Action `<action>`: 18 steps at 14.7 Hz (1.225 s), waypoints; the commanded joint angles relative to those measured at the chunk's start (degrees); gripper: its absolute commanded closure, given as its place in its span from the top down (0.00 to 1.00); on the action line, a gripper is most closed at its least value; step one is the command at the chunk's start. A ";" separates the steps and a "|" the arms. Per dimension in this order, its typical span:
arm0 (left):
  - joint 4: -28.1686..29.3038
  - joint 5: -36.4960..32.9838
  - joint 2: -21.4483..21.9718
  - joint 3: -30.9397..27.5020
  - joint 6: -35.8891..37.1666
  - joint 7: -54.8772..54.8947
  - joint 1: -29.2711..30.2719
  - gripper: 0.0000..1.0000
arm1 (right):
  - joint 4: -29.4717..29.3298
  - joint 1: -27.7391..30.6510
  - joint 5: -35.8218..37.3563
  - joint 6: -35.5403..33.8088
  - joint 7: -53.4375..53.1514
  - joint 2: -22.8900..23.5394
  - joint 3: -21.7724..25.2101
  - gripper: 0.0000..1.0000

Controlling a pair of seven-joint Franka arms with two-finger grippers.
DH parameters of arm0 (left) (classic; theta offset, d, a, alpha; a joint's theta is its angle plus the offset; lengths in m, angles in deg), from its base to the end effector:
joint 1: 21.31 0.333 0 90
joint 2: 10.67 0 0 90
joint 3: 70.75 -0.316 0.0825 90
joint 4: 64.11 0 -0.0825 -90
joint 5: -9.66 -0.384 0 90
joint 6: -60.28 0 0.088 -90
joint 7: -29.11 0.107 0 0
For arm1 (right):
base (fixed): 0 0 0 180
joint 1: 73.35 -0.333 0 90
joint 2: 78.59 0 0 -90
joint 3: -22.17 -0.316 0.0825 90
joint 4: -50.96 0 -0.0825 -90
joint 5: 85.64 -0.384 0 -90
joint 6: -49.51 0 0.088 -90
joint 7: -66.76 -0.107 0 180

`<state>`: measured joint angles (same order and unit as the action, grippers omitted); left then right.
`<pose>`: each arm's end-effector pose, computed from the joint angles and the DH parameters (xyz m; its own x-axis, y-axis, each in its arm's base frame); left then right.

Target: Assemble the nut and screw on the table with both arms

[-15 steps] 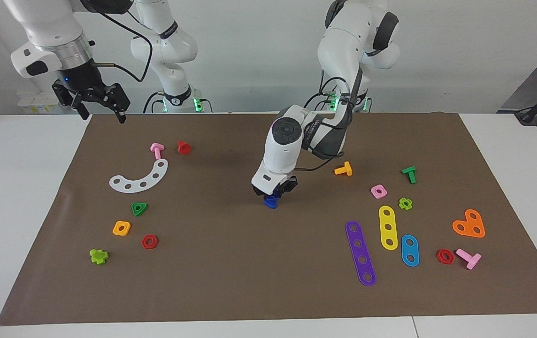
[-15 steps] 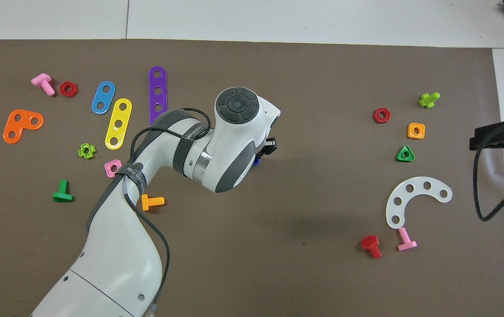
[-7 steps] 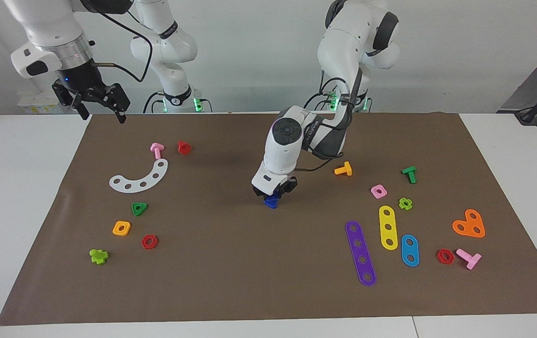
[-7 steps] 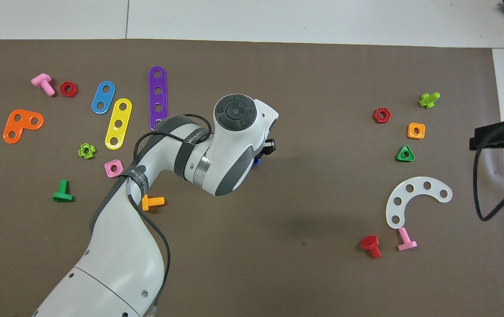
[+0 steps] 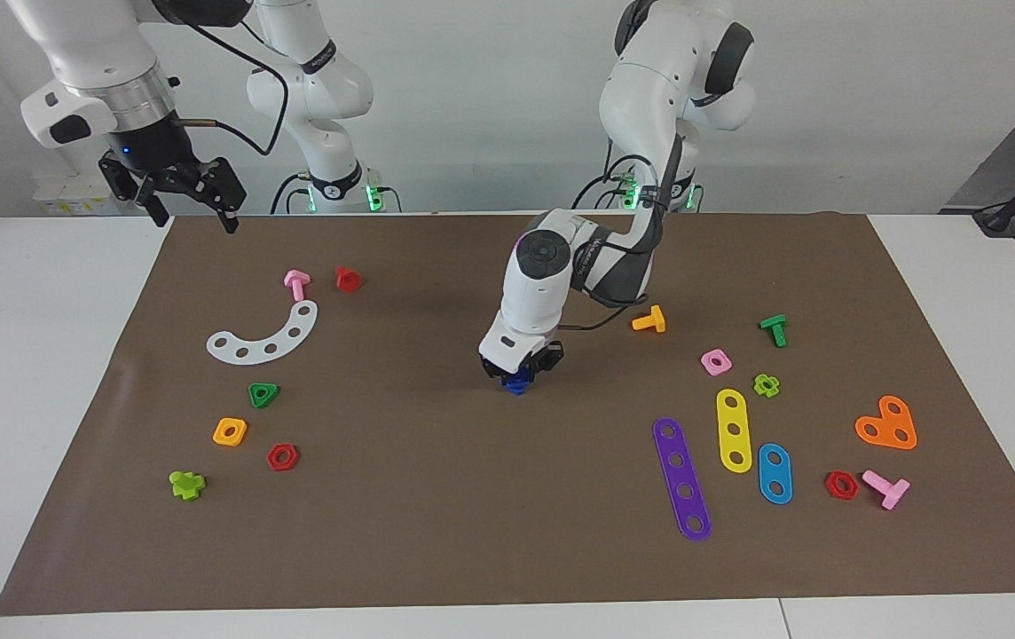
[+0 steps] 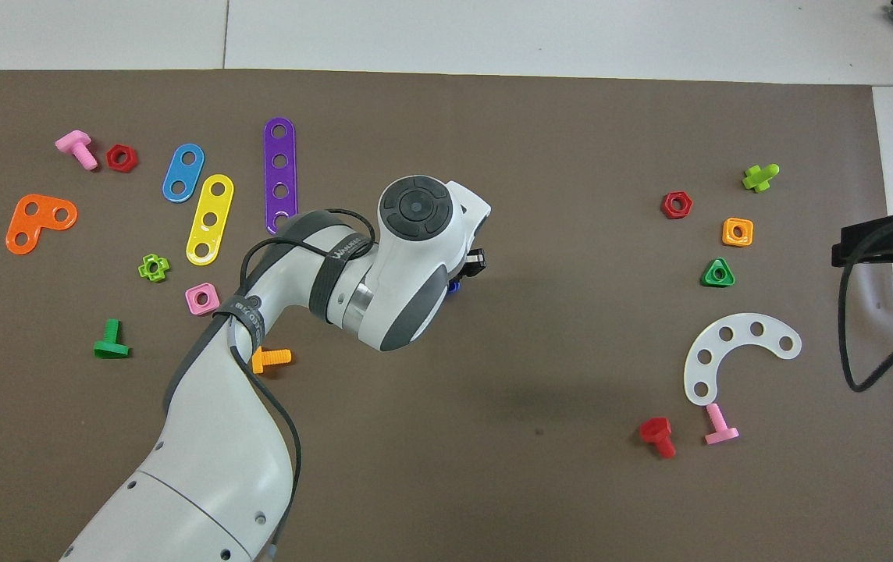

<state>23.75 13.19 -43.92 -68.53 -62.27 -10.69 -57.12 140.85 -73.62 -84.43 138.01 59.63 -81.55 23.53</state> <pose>0.5558 -0.4327 0.3199 0.9972 0.0689 -0.0290 0.0708 -0.9949 0.0721 0.5359 -0.0129 0.6513 0.9892 -0.1435 0.0296 -0.1440 -0.9894 0.0163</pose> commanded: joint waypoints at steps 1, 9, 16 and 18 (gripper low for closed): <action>1.00 -1.60 0.90 -0.99 -1.03 -0.54 -1.11 0.89 | 0.29 0.89 -1.04 -0.26 2.03 -0.21 -0.21 1.00; -7.68 -1.25 1.08 -1.08 9.40 -0.37 3.08 0.81 | 0.73 0.80 -2.34 -0.43 1.16 -0.47 -0.22 1.00; -9.11 1.30 11.79 -0.90 20.93 13.93 17.41 0.81 | 0.29 0.71 -2.79 -1.40 0.02 -0.38 -0.30 1.00; -7.53 1.22 14.25 -1.07 22.96 20.52 21.98 0.81 | 0.64 0.45 -2.79 -1.23 -0.51 -0.47 -0.30 1.00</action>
<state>13.25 13.52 -32.63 -69.93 -41.18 4.03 -38.99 141.00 -73.62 -86.23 137.31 59.59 -81.55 23.53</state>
